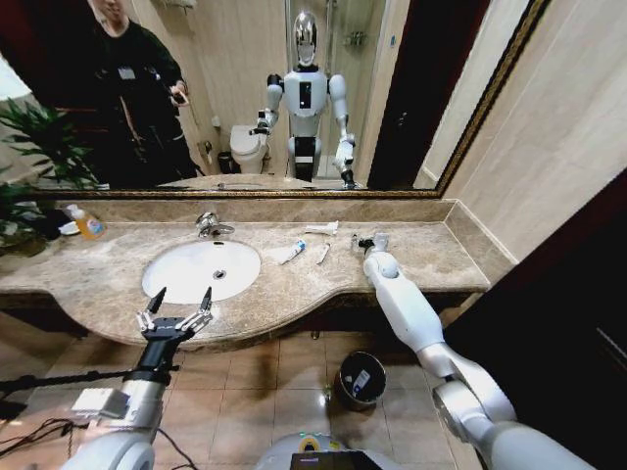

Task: Pick up the trash from the sink and place it in the trash bin.

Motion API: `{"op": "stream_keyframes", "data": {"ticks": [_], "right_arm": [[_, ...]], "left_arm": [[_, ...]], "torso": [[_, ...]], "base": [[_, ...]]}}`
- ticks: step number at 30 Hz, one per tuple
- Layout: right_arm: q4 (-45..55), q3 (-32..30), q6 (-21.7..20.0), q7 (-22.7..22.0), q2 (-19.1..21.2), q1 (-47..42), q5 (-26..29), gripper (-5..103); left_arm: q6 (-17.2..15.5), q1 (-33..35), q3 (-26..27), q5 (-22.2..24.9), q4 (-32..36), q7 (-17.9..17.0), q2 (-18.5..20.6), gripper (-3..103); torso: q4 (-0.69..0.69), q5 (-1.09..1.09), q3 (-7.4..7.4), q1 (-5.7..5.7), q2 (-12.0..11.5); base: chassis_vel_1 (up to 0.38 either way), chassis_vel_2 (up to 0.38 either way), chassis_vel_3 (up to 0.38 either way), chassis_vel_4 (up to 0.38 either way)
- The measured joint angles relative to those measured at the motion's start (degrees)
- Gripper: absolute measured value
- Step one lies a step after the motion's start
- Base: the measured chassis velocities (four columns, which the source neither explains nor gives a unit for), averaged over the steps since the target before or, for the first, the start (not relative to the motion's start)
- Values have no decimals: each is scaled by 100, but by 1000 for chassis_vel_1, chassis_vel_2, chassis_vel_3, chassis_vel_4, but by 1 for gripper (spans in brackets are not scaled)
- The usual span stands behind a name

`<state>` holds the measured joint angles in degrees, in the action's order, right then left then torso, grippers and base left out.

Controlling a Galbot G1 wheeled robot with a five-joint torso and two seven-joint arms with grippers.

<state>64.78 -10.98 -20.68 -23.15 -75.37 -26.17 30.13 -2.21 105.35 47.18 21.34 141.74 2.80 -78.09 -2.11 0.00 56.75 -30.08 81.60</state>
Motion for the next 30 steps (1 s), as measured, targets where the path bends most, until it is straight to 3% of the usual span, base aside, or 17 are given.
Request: {"op": "stream_keyframes", "data": {"ticks": [9, 13, 15, 18, 19, 24, 26, 28, 30], "right_arm": [[-116, -56, 15, 136, 3, -28, 4, 103], [-154, -64, 76, 295, 4, -47, 2, 88], [-160, -64, 79, 304, 0, -48, 2, 88], [-222, -72, 106, 353, -27, -51, -38, 72], [-222, -72, 106, 353, -27, -51, -38, 72], [-282, -89, 141, 408, -65, -45, -99, 50], [-284, -89, 147, 411, -69, -45, -108, 50], [-290, -85, 204, 421, -79, -52, -162, 34], [-287, -82, 223, 425, -78, -61, -175, 34]], "left_arm": [[0, 0, 0, 0, 0, 0, 0, 100], [0, 0, 0, 0, 0, 0, 0, 100], [0, 0, 0, 0, 0, 0, 0, 100], [0, 0, 0, 0, 0, 0, 0, 100], [0, 0, 0, 0, 0, 0, 0, 100], [0, 0, 0, 0, 0, 0, 0, 100], [0, 0, 0, 0, 0, 0, 0, 100], [0, 0, 0, 0, 0, 0, 0, 100], [0, 0, 0, 0, 0, 0, 0, 100]], "torso": [[0, 0, 0, 0, 0], [0, 0, 0, 0, 0], [0, 0, 0, 0, 0], [0, -1, -1, 0, 0], [0, -1, -1, 0, 0], [0, -2, -1, 1, 0], [0, -2, -1, 1, 0], [0, -1, -1, 1, 0], [0, -1, -1, 1, 0]], "base": [[0, 0, 0, 0], [0, 0, 0, 0], [0, 0, 0, 0], [0, 0, 0, 0], [0, 0, 0, 0], [0, 0, 0, 0], [0, 0, 0, 0], [0, 0, 0, 0], [0, 0, 0, 0]]}}
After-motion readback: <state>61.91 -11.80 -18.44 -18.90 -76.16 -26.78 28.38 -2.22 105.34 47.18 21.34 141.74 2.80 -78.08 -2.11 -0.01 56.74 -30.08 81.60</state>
